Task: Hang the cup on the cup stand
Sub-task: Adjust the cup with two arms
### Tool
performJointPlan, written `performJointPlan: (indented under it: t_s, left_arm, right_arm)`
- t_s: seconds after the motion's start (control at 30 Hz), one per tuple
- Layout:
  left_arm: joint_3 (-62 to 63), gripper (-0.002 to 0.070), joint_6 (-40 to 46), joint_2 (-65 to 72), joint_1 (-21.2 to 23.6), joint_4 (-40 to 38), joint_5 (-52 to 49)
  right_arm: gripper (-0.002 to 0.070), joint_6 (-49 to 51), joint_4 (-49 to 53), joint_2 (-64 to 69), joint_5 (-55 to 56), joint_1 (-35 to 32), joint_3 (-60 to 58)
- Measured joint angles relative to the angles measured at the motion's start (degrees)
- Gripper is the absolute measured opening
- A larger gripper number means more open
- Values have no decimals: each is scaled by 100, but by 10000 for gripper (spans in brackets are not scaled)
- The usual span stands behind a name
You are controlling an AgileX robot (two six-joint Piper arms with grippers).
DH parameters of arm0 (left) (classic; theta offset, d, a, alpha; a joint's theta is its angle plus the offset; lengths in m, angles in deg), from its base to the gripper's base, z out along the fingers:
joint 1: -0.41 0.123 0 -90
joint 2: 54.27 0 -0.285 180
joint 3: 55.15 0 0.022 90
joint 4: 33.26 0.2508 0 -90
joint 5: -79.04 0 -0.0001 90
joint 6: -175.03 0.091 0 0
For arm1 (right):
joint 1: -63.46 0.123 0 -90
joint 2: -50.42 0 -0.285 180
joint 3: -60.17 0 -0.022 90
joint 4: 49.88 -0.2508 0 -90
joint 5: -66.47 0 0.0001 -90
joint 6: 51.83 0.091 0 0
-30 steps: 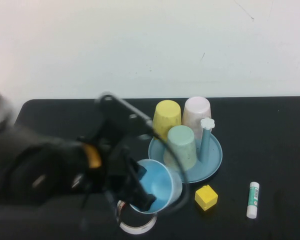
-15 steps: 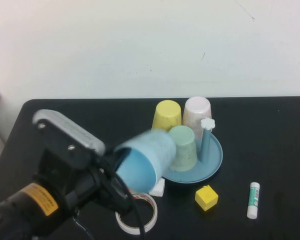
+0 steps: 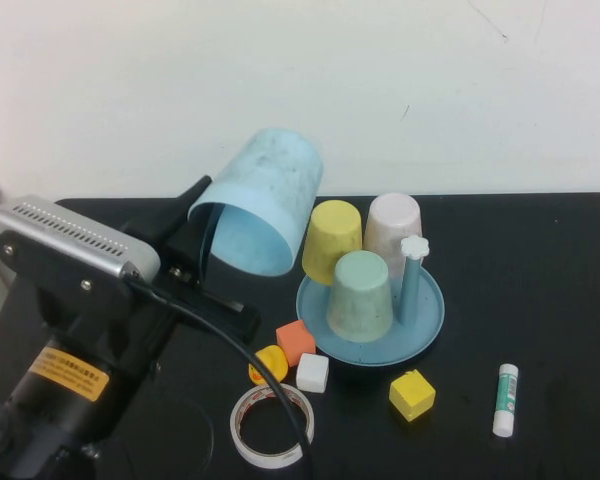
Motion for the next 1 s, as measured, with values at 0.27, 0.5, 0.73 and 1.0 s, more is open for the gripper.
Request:
performJointPlan:
  t_s: [0.27, 0.5, 0.73, 1.0]
  left_arm:
    - [0, 6, 4, 342, 0, 90, 686]
    - [0, 6, 4, 392, 0, 505, 713]
    - [0, 6, 19, 392, 0, 616, 713]
    - [0, 6, 19, 392, 0, 655, 716]
  right_arm:
    - [211, -1382, -2099, 2979, -2232, 0, 950]
    - [645, -612, -2246, 4419, -2893, 325, 1925]
    - [687, 442, -2260, 5043, -1723, 1216, 3117]
    - [692, 900, -2309, 5455, -597, 1923, 4072]
